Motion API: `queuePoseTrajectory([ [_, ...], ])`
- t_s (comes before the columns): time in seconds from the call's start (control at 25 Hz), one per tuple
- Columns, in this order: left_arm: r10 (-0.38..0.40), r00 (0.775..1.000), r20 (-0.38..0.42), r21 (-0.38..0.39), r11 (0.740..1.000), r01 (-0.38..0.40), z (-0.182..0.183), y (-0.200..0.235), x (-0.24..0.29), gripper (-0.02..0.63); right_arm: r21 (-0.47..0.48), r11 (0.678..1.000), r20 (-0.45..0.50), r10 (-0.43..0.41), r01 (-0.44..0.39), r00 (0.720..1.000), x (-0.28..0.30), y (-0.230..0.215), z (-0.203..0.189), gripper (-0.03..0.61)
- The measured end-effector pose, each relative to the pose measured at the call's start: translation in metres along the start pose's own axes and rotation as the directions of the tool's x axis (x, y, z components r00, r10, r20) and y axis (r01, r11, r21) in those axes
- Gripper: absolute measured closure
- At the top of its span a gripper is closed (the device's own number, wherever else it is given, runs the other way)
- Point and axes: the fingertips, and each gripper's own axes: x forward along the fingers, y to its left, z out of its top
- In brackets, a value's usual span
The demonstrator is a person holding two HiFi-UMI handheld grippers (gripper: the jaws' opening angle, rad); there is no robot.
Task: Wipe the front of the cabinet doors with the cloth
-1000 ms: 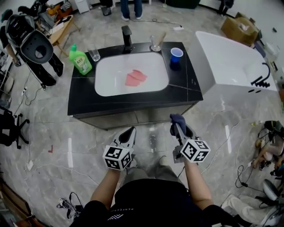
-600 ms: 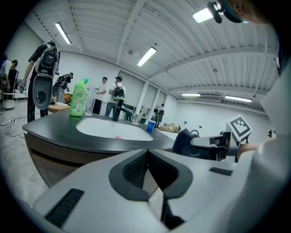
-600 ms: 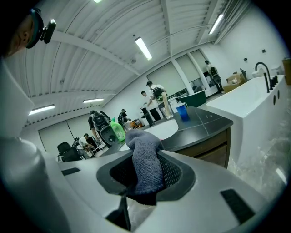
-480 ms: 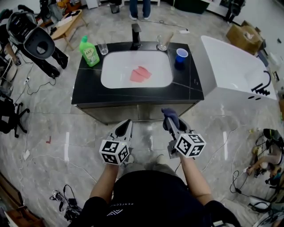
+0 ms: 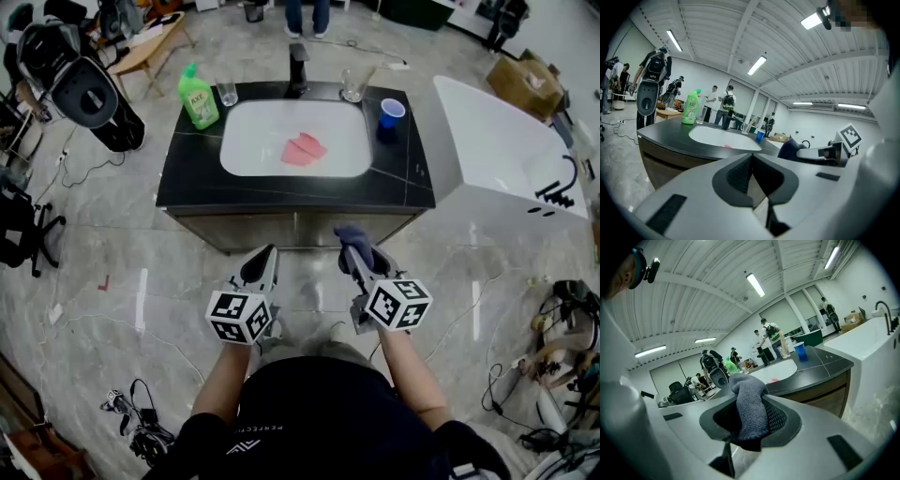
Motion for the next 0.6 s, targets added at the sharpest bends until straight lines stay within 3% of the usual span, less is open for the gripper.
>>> queuePoseTrajectory([
  [0.6,-0.023,0.997,-0.072,0.033,0.999,0.025,-0.020,-0.016,0.001,0.620,-0.059,0.998,-0.032,0.031,-0.033,0.999,-0.002,0.015,-0.019,0.459],
])
